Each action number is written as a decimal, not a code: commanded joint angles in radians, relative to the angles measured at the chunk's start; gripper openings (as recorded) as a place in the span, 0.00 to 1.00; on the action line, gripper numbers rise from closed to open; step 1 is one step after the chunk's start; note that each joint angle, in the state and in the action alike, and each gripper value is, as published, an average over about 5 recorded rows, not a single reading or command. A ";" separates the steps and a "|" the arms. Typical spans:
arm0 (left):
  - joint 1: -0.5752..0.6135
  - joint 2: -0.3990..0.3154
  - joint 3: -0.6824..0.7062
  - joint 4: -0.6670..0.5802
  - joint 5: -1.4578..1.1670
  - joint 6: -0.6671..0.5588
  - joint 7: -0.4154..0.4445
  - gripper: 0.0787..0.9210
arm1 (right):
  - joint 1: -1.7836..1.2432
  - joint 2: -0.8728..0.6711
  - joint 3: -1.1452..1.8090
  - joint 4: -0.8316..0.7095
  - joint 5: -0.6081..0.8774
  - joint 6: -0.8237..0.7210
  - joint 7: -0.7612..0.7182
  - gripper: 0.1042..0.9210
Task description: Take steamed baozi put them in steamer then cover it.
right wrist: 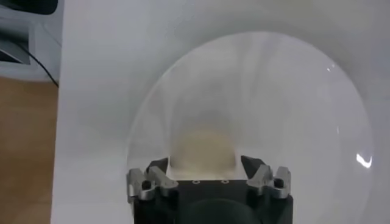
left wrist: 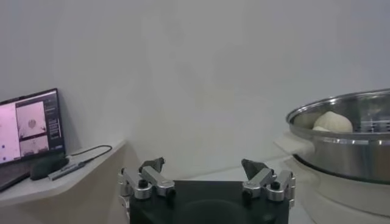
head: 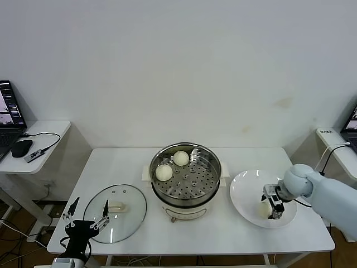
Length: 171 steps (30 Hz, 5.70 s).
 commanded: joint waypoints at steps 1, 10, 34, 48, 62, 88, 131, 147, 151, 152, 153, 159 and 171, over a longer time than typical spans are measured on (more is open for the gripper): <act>0.000 0.000 0.001 0.000 0.001 0.000 -0.001 0.88 | -0.023 0.023 0.019 -0.031 -0.015 -0.008 0.011 0.64; 0.001 0.003 0.001 -0.008 0.000 0.001 0.000 0.88 | 0.129 -0.023 -0.045 0.001 0.049 -0.008 -0.047 0.59; 0.000 0.006 0.004 -0.022 0.002 0.000 -0.001 0.88 | 0.876 0.241 -0.433 0.153 0.432 -0.041 -0.036 0.60; 0.003 -0.016 -0.013 -0.039 0.009 0.000 -0.002 0.88 | 0.733 0.475 -0.537 0.132 0.341 0.155 0.039 0.60; 0.014 -0.035 -0.025 -0.050 0.012 -0.002 -0.002 0.88 | 0.712 0.540 -0.614 0.101 0.158 0.421 0.053 0.60; 0.023 -0.042 -0.018 -0.056 0.014 -0.005 0.010 0.88 | 0.699 0.511 -0.610 0.119 0.119 0.521 0.075 0.76; -0.021 0.036 0.068 -0.052 0.027 0.005 0.017 0.88 | -0.185 -0.256 0.303 0.071 0.017 0.034 0.010 0.88; 0.002 0.020 0.056 -0.055 0.041 0.005 0.018 0.88 | -0.129 -0.001 0.272 -0.213 -0.072 0.108 0.026 0.88; -0.002 0.020 0.051 -0.052 0.042 0.007 0.018 0.88 | -0.089 0.072 0.250 -0.292 -0.081 0.125 0.038 0.88; -0.003 0.020 0.049 -0.051 0.042 0.008 0.018 0.88 | -0.078 0.092 0.245 -0.312 -0.083 0.130 0.041 0.88; -0.003 0.020 0.047 -0.049 0.041 0.008 0.019 0.88 | -0.067 0.109 0.240 -0.330 -0.085 0.133 0.043 0.88; -0.003 0.018 0.037 -0.040 0.040 0.008 0.019 0.88 | -0.021 0.167 0.212 -0.377 -0.087 0.131 0.047 0.88; 0.003 0.013 0.032 -0.030 0.038 0.005 0.019 0.88 | -0.015 0.154 0.214 -0.392 -0.155 0.114 0.031 0.73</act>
